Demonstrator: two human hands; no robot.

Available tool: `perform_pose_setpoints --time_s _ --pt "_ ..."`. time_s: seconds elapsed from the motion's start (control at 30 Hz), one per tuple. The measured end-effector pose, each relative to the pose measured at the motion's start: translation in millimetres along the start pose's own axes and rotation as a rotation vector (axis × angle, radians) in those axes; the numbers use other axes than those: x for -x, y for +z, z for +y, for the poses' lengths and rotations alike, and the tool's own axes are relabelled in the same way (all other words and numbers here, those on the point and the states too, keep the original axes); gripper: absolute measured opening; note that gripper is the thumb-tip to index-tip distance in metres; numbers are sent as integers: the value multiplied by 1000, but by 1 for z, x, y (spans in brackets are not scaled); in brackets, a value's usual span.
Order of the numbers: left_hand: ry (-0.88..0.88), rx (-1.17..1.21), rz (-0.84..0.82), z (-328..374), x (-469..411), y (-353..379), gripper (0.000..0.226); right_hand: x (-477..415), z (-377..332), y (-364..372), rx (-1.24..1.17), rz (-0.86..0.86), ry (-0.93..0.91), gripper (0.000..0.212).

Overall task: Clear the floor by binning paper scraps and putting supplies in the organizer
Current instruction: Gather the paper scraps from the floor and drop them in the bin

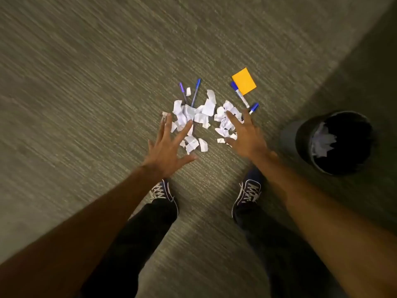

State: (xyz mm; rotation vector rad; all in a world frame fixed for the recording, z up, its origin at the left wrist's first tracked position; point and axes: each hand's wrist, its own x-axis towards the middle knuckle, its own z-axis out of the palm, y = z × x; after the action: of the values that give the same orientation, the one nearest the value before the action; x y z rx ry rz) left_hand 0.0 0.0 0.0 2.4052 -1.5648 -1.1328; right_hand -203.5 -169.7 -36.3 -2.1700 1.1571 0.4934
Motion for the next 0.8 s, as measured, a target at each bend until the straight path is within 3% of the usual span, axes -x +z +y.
perform_pose_setpoints --time_s 0.13,0.23,0.5,0.8 --pt "-69 27 -107 -40 -67 72 107 -62 37 58 106 -79 -5 82" --pt "-83 -15 -89 -62 -115 115 103 -106 64 93 209 -64 -11 82" --pt "-151 -202 -93 -91 -174 169 124 -167 89 125 426 -53 -51 100" --pt "-186 -282 -31 -96 -198 188 89 -181 78 143 426 -68 -96 67"
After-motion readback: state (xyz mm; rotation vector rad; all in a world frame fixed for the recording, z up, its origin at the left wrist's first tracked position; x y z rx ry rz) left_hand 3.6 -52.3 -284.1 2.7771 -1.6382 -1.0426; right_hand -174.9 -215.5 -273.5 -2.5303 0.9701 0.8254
